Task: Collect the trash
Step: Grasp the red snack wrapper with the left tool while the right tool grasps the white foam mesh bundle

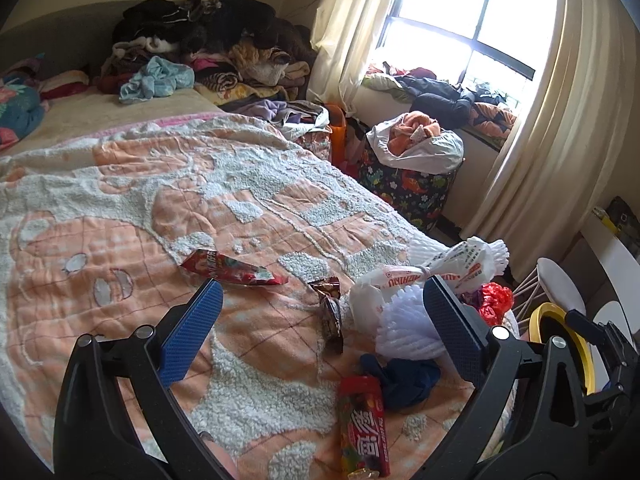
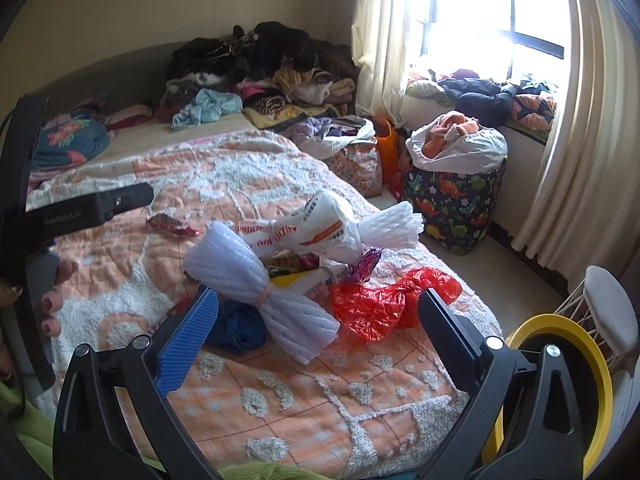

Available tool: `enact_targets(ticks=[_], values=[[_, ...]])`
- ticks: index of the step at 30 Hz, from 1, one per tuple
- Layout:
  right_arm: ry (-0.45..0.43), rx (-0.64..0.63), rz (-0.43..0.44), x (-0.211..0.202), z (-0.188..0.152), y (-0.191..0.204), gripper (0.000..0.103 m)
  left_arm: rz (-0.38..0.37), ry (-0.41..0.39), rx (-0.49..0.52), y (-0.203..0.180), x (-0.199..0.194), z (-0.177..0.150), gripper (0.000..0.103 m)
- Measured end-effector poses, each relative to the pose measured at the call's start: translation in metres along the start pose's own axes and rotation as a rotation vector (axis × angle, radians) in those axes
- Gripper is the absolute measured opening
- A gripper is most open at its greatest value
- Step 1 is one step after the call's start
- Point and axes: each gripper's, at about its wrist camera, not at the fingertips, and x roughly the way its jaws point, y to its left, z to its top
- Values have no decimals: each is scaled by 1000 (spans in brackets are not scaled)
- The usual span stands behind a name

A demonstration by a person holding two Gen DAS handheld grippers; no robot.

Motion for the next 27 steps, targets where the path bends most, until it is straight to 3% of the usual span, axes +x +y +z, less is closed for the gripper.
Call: enact_targets(ticks=[5, 12, 16, 21, 27], values=[[84, -44, 24, 28, -1, 4, 96, 4, 47, -33, 15, 25, 1, 92], [156, -126, 16, 61, -3, 17, 84, 65, 121, -159, 57, 56, 0, 92], [188, -144, 30, 77, -3, 23, 78, 61, 156, -253, 80, 71, -1, 92], [224, -162, 42, 92, -3, 28, 69, 71, 186, -371, 100, 90, 0, 81], [251, -151, 50, 102, -8, 29, 48, 98, 197, -430, 107, 108, 5, 72]])
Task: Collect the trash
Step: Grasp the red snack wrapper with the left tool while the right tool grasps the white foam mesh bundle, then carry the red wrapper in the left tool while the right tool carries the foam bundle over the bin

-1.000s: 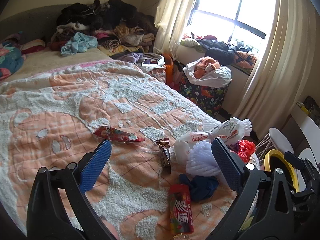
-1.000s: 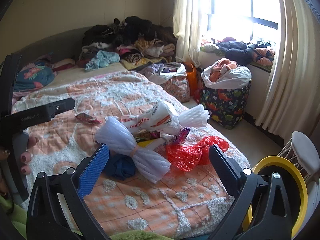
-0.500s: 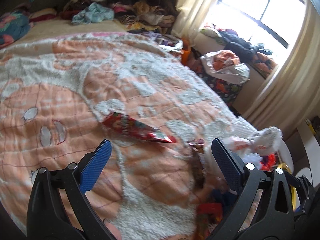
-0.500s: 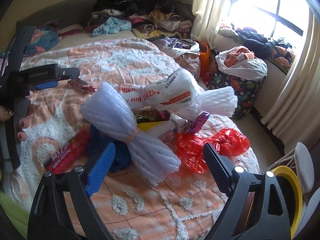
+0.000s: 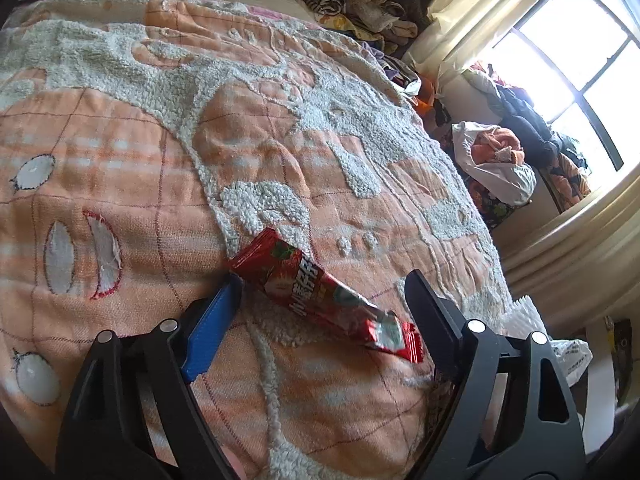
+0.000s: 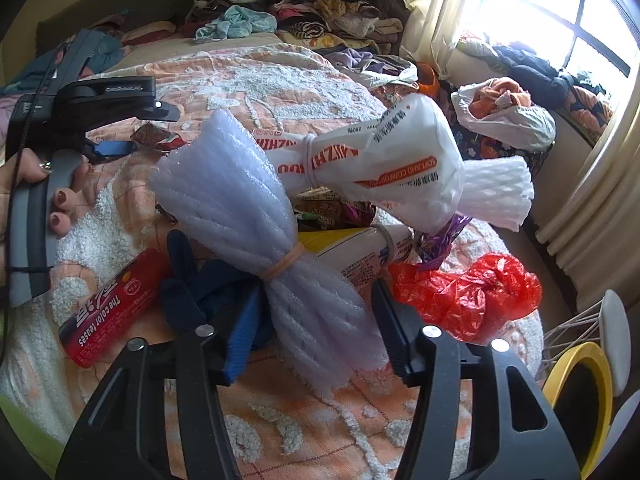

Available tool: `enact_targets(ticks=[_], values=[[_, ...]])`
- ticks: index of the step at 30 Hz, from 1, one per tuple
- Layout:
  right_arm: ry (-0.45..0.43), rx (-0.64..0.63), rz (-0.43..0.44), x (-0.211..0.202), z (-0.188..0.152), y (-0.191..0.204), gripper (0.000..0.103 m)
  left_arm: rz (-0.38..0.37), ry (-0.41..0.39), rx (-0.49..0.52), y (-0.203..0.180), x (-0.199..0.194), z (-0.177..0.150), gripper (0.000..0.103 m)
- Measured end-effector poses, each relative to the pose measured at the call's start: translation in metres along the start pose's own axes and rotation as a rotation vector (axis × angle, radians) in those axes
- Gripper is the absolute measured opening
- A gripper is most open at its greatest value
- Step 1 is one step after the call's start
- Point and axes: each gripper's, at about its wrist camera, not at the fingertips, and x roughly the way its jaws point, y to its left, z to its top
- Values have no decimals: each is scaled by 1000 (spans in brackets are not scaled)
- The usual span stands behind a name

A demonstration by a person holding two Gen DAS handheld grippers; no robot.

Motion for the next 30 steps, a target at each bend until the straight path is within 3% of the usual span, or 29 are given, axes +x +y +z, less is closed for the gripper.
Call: enact_targets(ticks=[1, 3, 6, 13, 21, 30], values=[[1, 0, 8, 1, 0, 0, 41, 14, 2, -3, -1, 2, 1, 70], [-7, 2, 21, -1, -2, 0, 35, 46, 5, 3, -3, 5, 2, 56], [-49, 30, 38, -10, -5, -2, 30, 103, 6, 43, -8, 6, 0, 46], [-163, 178, 121, -51, -16, -21, 30, 42, 5, 56, -7, -3, -4, 31], [-227, 287, 167, -84, -26, -31, 30, -111, -31, 146, -44, -45, -21, 29], [-263, 356, 161, -108, -43, -49, 30, -202, -69, 271, -92, -82, -42, 28]])
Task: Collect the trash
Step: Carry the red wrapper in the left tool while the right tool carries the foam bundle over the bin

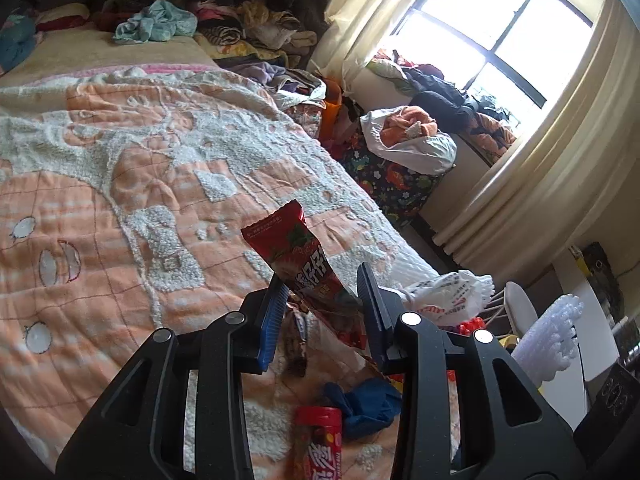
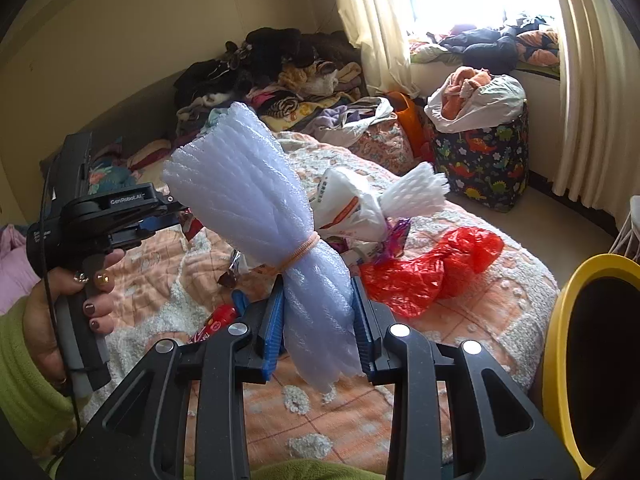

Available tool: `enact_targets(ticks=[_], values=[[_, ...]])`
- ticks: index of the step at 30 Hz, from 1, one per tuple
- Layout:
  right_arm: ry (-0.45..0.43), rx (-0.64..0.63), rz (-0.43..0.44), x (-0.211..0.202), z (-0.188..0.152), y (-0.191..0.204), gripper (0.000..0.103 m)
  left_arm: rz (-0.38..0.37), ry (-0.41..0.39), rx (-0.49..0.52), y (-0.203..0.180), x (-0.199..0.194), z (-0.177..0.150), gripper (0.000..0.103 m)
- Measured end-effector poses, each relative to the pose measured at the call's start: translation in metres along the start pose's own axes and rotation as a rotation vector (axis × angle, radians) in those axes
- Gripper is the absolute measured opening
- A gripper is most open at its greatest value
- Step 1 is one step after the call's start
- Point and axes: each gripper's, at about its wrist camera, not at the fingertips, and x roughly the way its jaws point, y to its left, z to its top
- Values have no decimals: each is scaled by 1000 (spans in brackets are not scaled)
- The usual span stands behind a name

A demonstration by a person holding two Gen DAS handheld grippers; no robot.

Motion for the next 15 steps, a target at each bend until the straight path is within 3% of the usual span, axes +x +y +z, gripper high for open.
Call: enact_targets(ticks=[15], values=[[-62, 83, -61, -45, -1, -34, 29, -82, -23, 156, -66, -22, -14, 28]])
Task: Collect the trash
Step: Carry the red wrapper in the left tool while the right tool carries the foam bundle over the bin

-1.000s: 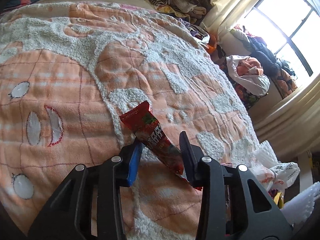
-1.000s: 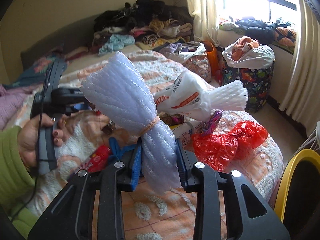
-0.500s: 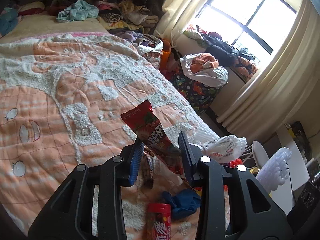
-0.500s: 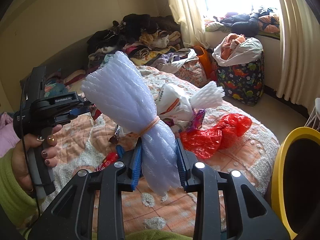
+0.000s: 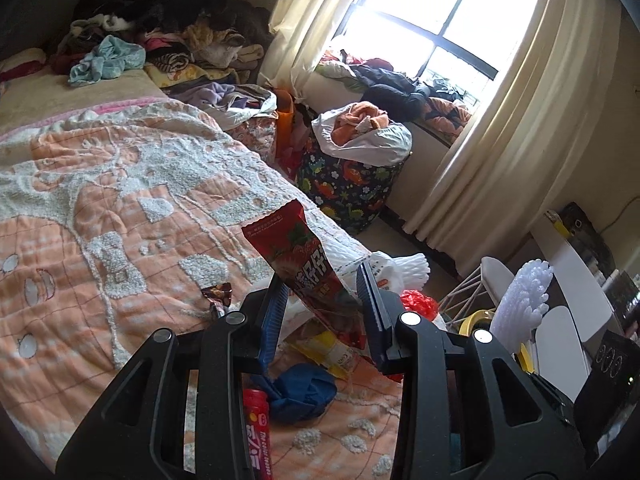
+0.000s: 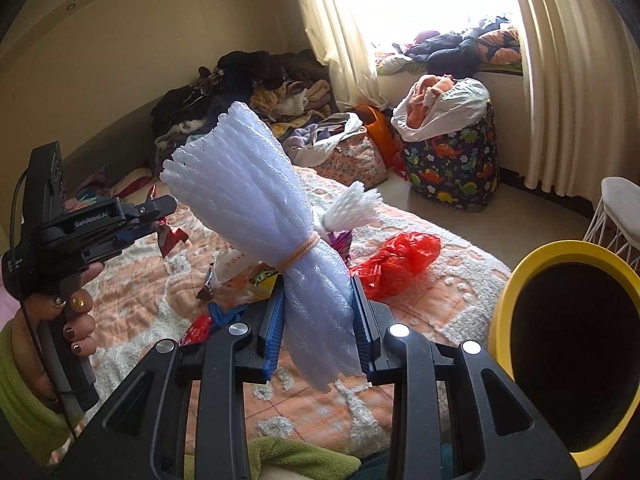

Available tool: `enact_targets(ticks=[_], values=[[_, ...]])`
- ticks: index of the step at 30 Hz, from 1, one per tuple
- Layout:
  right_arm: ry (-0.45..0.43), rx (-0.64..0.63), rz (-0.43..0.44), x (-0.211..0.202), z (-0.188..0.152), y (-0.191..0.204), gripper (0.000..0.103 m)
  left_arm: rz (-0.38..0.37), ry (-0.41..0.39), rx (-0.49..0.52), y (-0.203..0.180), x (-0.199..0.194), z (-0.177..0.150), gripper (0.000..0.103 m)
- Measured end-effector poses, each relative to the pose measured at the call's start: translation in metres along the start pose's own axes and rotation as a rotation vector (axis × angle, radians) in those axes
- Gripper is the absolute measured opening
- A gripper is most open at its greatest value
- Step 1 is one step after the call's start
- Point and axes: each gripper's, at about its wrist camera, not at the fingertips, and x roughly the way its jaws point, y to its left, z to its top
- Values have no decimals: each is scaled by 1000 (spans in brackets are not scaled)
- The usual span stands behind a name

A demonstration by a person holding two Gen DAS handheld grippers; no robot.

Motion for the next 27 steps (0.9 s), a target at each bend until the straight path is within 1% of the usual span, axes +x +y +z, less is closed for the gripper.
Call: enact_targets(ticks=[18, 27], values=[[-74, 112, -62, -44, 4, -50, 29, -75, 20, 109, -65, 1, -13, 28], [-107, 163, -96, -57, 4, -78, 29, -118, 40, 174, -103, 8, -24, 28]])
